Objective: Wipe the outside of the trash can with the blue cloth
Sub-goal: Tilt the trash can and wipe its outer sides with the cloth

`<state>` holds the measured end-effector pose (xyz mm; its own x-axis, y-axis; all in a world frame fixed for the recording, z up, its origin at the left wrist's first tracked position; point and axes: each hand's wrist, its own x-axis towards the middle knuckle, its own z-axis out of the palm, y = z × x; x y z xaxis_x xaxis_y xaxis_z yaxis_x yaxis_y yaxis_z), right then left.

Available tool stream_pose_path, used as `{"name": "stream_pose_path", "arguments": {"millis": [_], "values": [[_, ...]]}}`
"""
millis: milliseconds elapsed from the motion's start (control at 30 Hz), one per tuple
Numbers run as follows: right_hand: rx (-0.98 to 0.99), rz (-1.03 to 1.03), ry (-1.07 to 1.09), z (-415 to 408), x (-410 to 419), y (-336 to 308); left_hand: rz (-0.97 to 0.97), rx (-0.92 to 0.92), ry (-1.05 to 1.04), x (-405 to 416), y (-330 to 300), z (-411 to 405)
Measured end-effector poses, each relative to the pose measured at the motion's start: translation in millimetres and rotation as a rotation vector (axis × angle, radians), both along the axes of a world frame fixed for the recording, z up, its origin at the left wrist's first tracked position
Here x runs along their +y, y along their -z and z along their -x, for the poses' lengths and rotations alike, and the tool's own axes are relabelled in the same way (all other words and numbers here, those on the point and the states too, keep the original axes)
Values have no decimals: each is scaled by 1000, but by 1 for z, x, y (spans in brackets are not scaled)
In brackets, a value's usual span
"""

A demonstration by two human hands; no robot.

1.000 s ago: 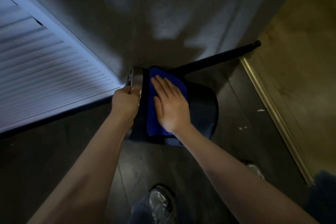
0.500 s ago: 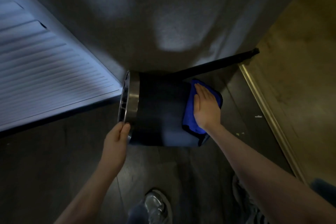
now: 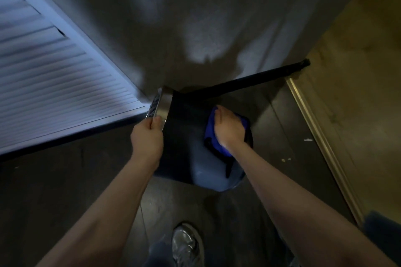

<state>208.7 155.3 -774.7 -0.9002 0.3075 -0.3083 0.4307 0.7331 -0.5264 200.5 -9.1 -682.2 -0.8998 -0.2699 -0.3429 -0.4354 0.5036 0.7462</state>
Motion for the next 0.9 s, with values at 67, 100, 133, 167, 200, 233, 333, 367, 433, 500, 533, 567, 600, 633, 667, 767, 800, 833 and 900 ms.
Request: {"name": "stream_pose_path", "arguments": {"millis": [67, 100, 133, 167, 200, 233, 333, 367, 433, 500, 533, 567, 600, 633, 667, 767, 800, 833, 900], "values": [[139, -60, -40, 2, -34, -18, 17, -10, -44, 3, 2, 2], [197, -54, -60, 1, -51, -28, 27, -13, -67, 4, 5, 2], [248, -51, -91, -1, -67, -36, 19, -22, -99, 4, 6, 0], [291, -57, -134, -4, -81, -44, 2, -35, -131, 3, 7, -1], [326, -65, -196, -9, -91, -49, -10, -45, -157, 0, 8, -2], [355, -62, -273, -16, -96, -49, -15, -51, -172, -4, 9, -4], [370, -50, -523, -41, -78, -37, -54, -69, -199, -20, 12, -10], [363, -83, -556, -50, -64, -29, -48, -73, -191, -24, 12, -12], [327, -152, -489, -65, -30, -11, -37, -59, -174, -30, 13, -13], [252, -156, -298, -71, 1, 3, -31, -48, -164, -30, 15, -13], [218, -135, -204, -71, 11, 9, -31, -51, -157, -29, 15, -12], [189, -110, -137, -67, 16, 13, -34, -58, -151, -28, 15, -12], [164, -93, -85, -61, 16, 16, -31, -59, -148, -27, 15, -11], [137, -98, -32, -52, 11, 16, -19, -53, -155, -26, 15, -10], [99, -125, 17, -43, 3, 14, -3, -44, -167, -25, 15, -10], [39, -159, 91, -15, -34, -3, 37, -29, -195, -18, 15, -9], [83, -132, 66, -7, -51, -11, 45, -34, -205, -16, 15, -8], [155, -107, 28, -2, -70, -20, 49, -39, -213, -13, 15, -7], [263, -70, -68, 3, -101, -36, 37, -31, -207, -11, 15, -6]]}}
